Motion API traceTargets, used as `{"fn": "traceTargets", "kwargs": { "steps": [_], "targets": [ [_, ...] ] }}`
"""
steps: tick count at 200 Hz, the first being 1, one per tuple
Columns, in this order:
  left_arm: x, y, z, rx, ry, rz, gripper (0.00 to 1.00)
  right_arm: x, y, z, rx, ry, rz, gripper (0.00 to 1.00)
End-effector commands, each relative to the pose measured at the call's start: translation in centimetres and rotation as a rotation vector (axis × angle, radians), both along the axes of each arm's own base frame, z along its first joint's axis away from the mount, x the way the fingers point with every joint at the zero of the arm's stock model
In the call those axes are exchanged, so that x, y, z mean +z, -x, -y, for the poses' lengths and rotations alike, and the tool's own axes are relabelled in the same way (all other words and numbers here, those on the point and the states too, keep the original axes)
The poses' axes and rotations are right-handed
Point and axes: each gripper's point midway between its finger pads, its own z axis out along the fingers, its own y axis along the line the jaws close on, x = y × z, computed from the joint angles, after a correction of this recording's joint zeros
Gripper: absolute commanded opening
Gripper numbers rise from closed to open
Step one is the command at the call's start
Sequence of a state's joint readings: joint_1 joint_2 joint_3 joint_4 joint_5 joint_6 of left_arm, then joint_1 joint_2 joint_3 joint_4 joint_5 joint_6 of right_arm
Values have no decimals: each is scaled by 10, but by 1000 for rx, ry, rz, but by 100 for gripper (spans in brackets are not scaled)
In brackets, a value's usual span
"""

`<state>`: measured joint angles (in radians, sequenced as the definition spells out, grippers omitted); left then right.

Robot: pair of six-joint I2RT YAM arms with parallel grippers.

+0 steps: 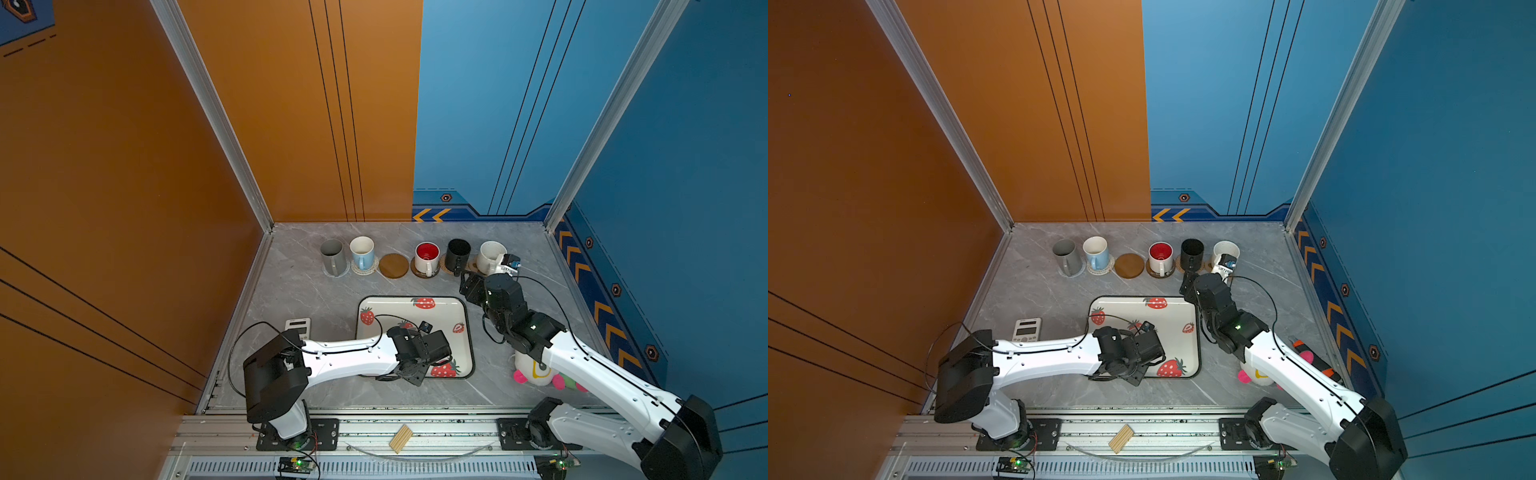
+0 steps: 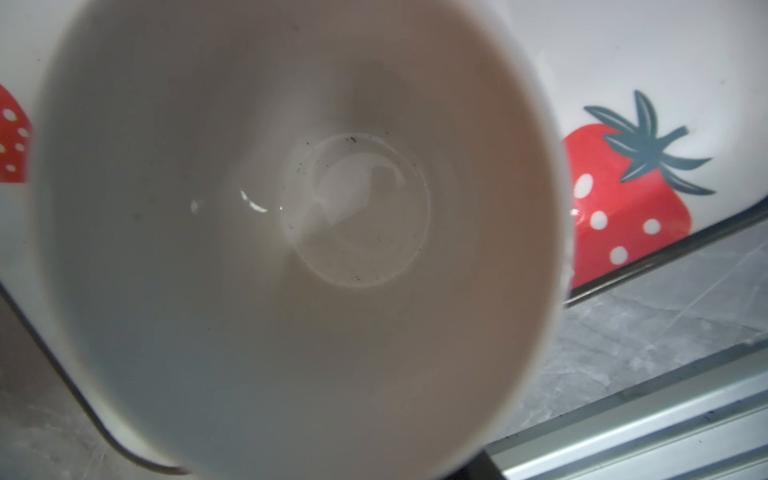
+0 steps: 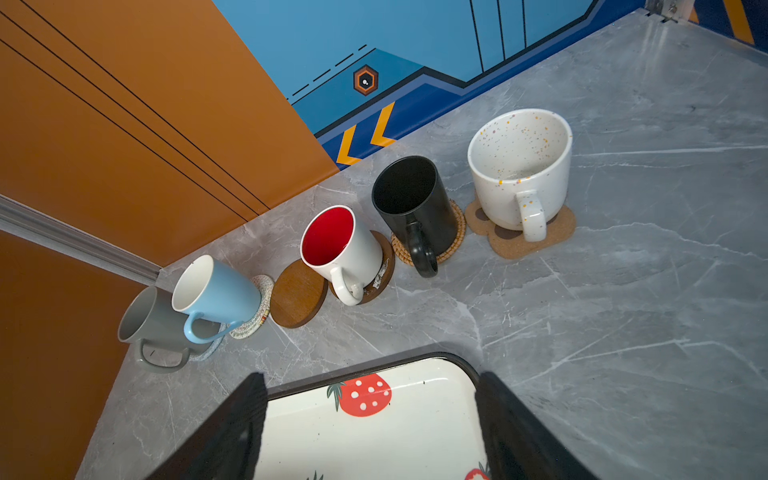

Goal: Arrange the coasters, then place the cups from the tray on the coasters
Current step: 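Close the left gripper on the purple-handled mug's rim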

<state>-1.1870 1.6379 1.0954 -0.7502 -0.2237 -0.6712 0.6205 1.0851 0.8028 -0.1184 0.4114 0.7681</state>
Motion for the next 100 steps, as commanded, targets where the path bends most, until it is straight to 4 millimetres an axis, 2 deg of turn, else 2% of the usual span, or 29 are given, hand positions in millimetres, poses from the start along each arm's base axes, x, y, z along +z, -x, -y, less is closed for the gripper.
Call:
{"fn": "traceTargets", "kwargs": {
  "steps": [1,100],
  "targets": [
    [-1,-3,6,1,0,6,37,-3,0,0,-3,-18,0,78],
    [-5,-5,5,8,-12,1,19,-3,1,2,-8,-18,1,78]
  ]
}}
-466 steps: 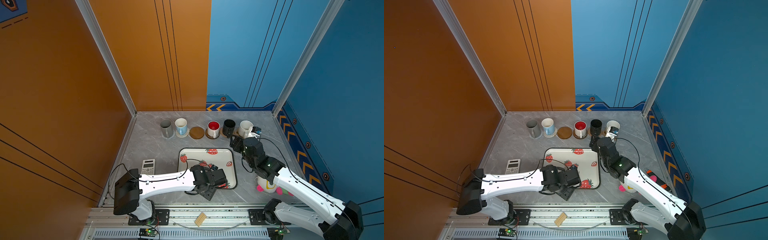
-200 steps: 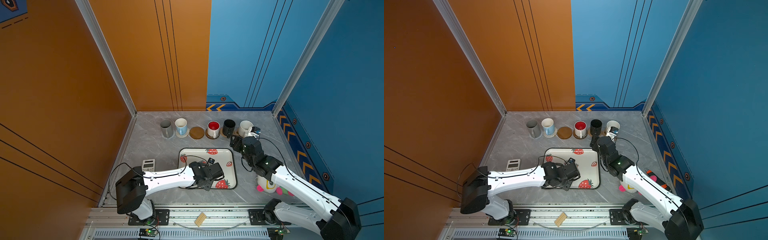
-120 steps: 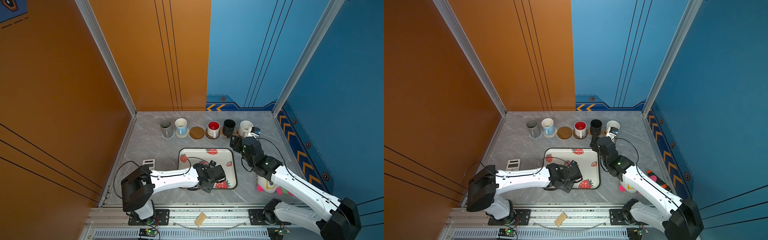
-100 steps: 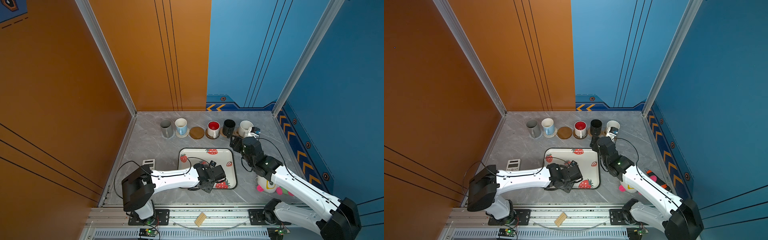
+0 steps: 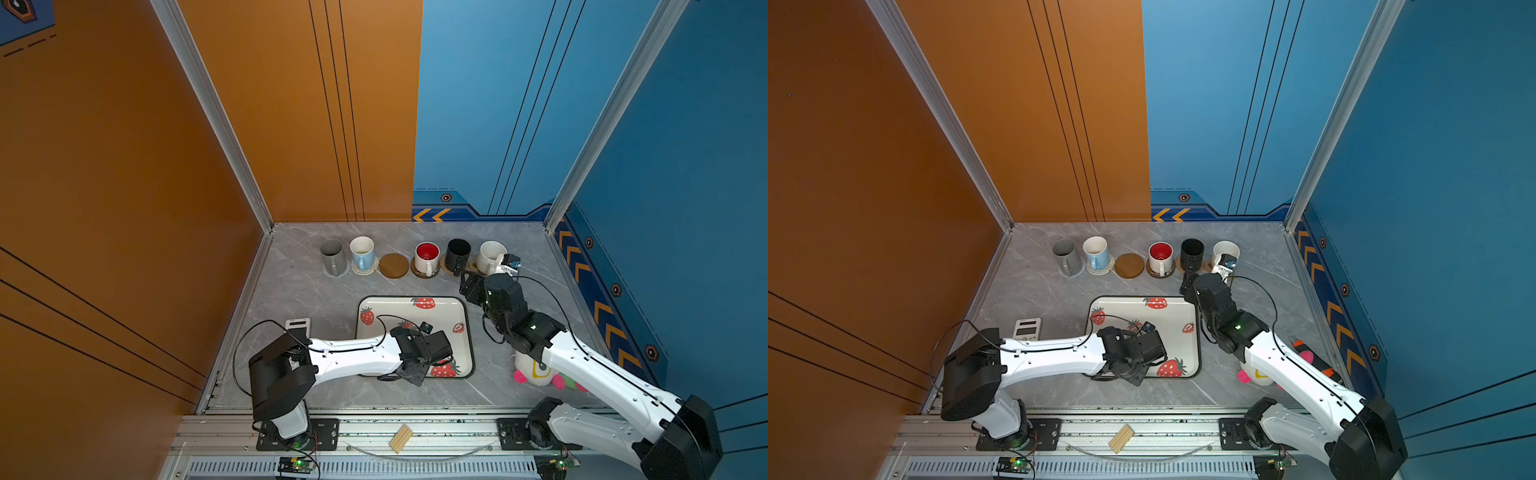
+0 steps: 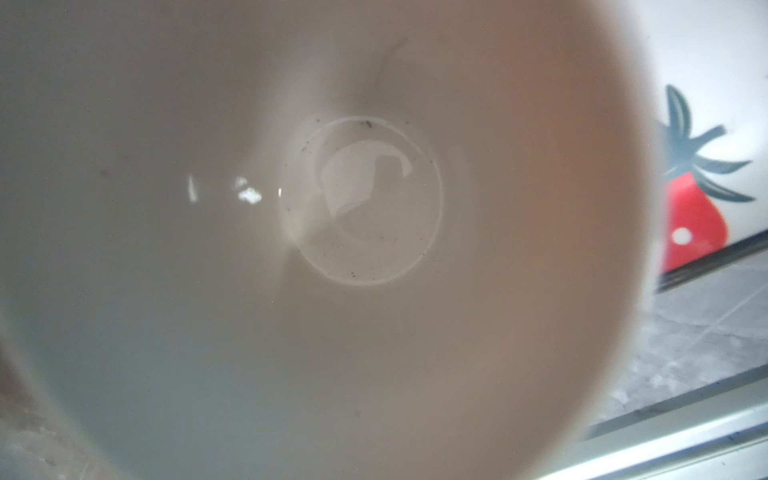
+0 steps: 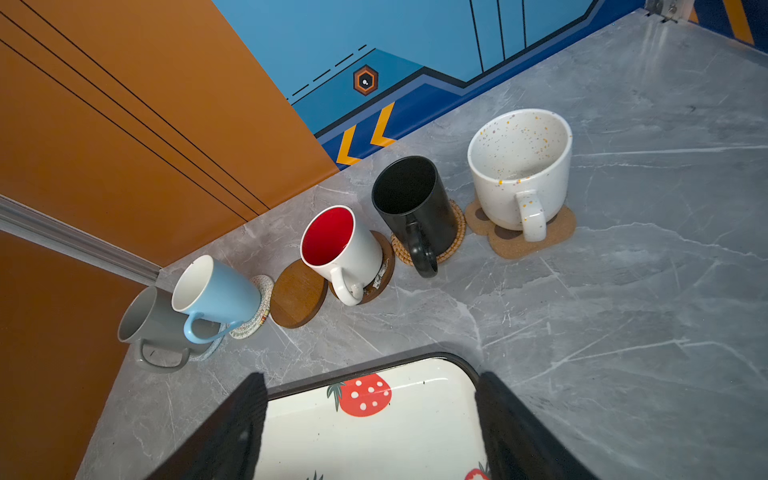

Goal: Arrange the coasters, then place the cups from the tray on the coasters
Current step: 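Close the left gripper on the purple-handled mug's rim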

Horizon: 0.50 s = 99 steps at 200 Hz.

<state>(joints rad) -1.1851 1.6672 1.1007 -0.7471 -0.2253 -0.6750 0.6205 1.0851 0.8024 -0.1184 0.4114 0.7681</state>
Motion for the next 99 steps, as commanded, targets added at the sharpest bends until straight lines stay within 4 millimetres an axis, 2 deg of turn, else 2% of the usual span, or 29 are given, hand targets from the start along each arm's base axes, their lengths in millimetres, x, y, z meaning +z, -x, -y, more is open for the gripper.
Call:
{"fn": "traceTargets", "kwargs": {
  "steps": [1,34,99],
  "targets": [
    [2,-4,5,2,7,8,18,-3,0,2,-8,-19,1,78],
    [2,-4,4,7,6,7,0,-2,0,1,-6,-20,1,78],
    [7,-6,3,16,16,24,0,-1,0,2,-5,-23,4,78]
  ]
}}
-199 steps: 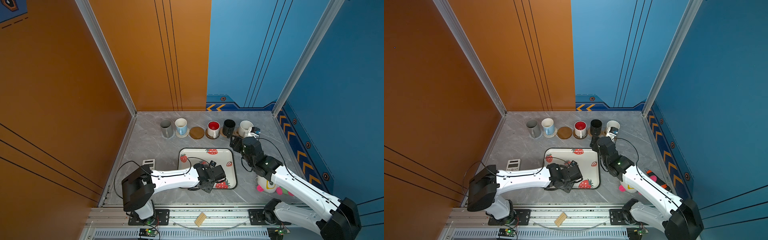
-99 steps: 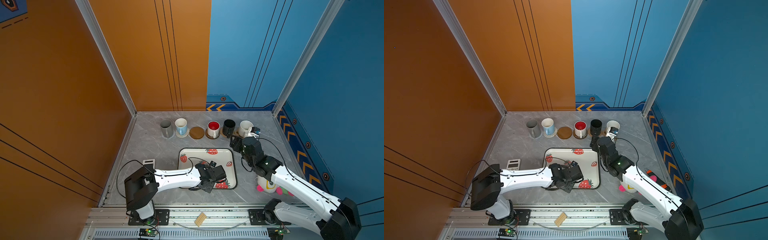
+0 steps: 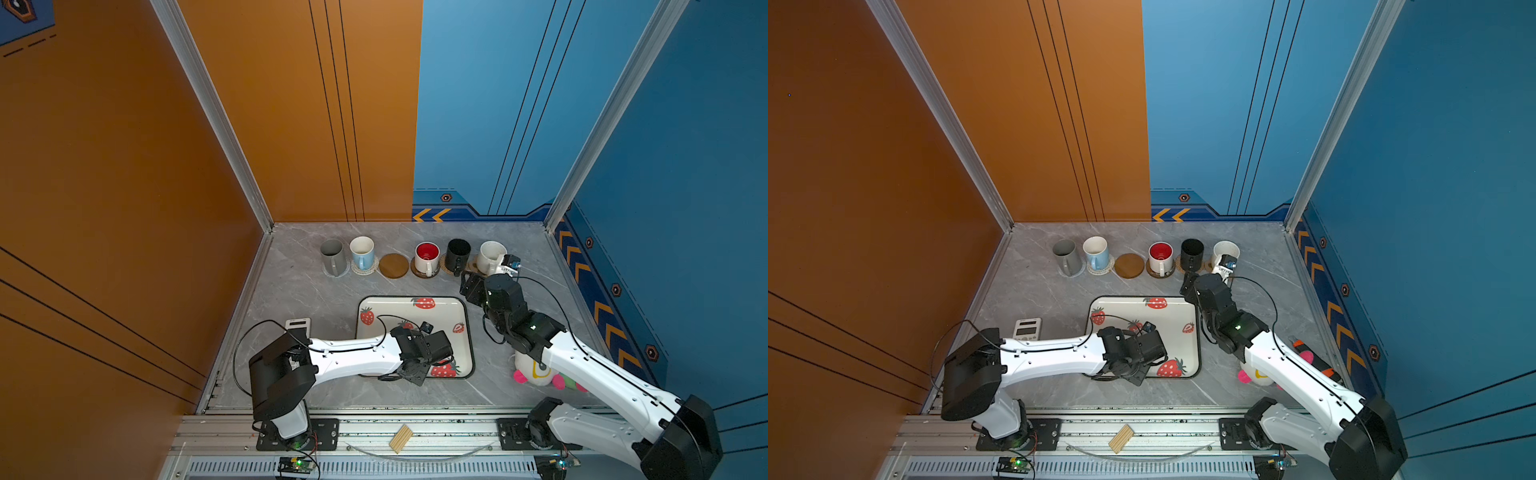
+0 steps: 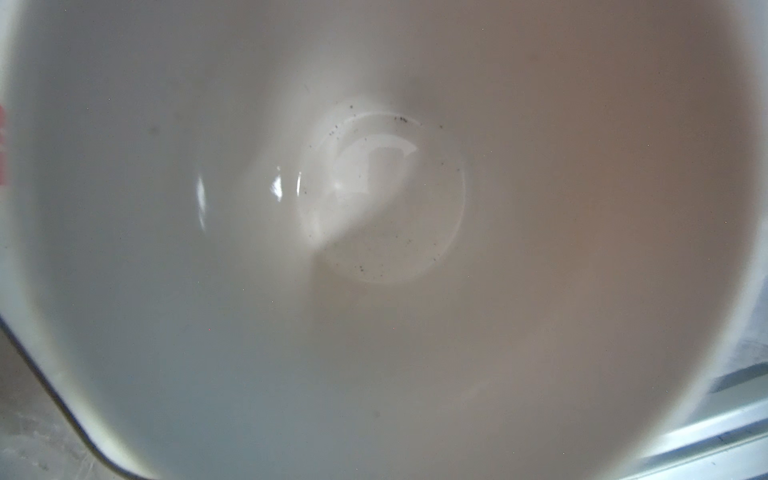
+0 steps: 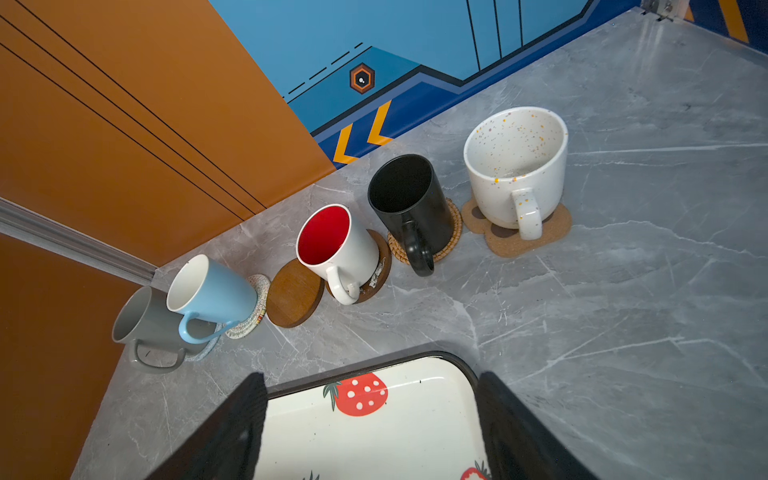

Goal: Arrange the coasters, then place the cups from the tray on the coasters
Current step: 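Close the left gripper on the purple-handled mug's rim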

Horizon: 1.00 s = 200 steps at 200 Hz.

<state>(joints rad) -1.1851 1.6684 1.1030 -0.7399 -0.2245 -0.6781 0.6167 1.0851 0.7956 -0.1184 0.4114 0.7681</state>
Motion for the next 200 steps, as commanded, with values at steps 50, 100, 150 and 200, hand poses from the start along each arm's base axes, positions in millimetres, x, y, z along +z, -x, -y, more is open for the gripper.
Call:
{"fn": "traceTargets", "kwargs": {
  "steps": [50,100,150,200],
  "targets": [
    [17,-9,-2,27,29,57,0,0,-1,0,-2,-23,5,78],
    [20,-10,-2,33,37,64,0,0,-1,0,-1,-22,3,78],
    [23,-12,-3,44,64,77,0,-2,-1,0,0,-21,0,78],
    [27,-13,-3,50,86,88,0,-1,-1,-1,3,-23,1,78]
  ]
}}
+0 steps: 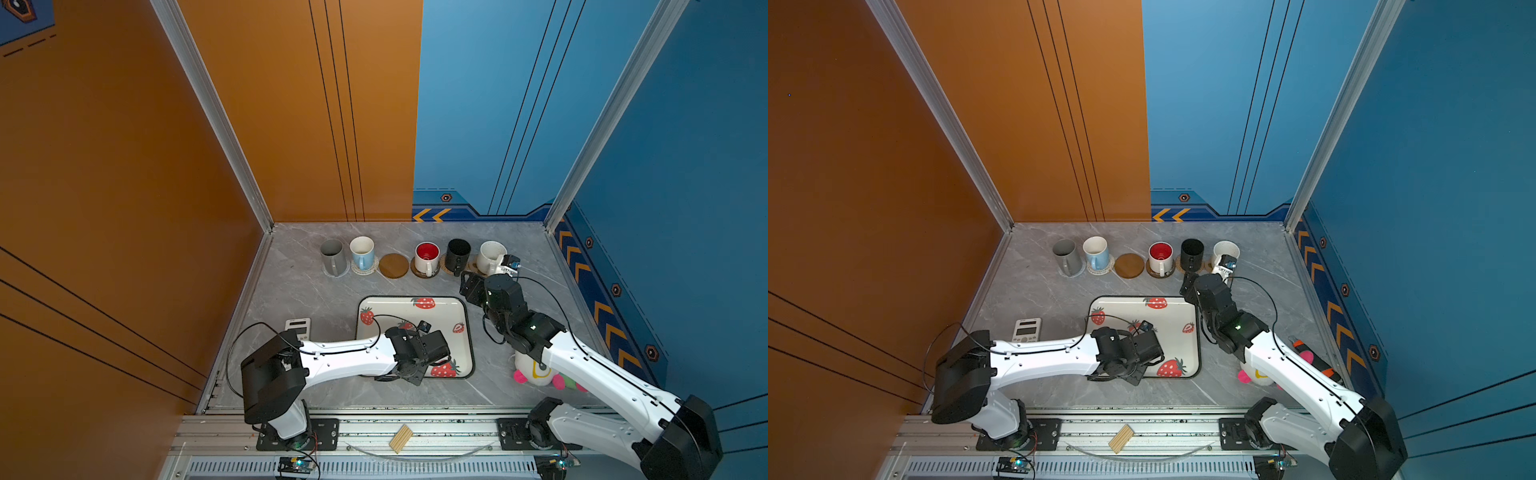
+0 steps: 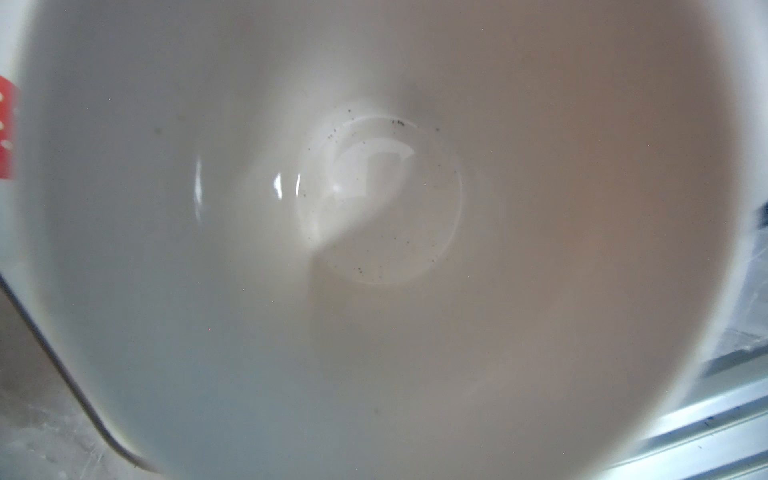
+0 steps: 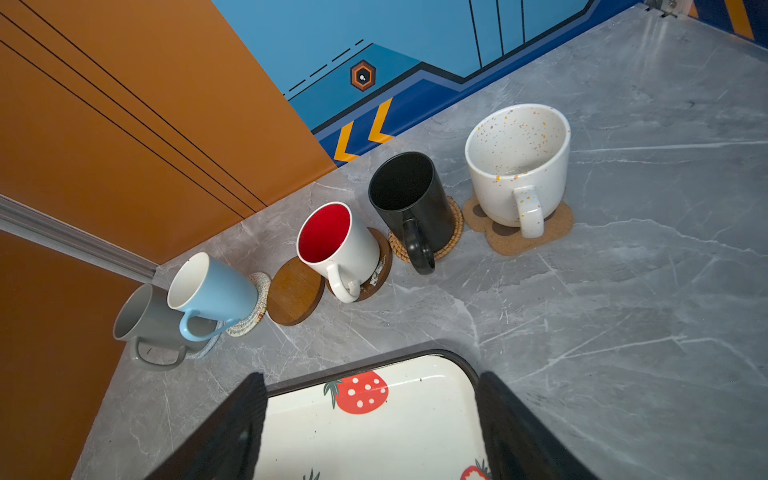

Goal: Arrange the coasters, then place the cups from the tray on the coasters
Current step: 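Close the left gripper on the purple-handled mug's rim, then lift the purple-handled mug with the left gripper toward the far mug row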

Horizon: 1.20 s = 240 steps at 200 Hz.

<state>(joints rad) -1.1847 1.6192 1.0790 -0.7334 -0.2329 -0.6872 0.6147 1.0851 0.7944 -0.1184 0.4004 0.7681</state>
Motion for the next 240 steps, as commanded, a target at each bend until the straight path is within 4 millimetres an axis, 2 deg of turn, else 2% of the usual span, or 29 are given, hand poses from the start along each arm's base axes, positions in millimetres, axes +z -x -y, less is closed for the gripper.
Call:
{"fn": "traceTargets", "kwargs": {
  "steps": [1,43,93,190,240],
  "targets": [
    [18,-13,1,40,58,69,0,-1,-2,0,-5,-20,4,78],
    [22,-16,1,49,84,79,0,-1,-2,-1,-2,-19,2,78],
    [24,-29,-3,66,94,81,0,-2,-3,-1,-4,-13,-2,78],
    [25,-68,-9,87,126,67,0,-9,-13,-7,-4,17,-30,78],
    [23,-87,-12,93,122,60,0,-11,-15,-4,-21,33,-30,78]
  ]
}}
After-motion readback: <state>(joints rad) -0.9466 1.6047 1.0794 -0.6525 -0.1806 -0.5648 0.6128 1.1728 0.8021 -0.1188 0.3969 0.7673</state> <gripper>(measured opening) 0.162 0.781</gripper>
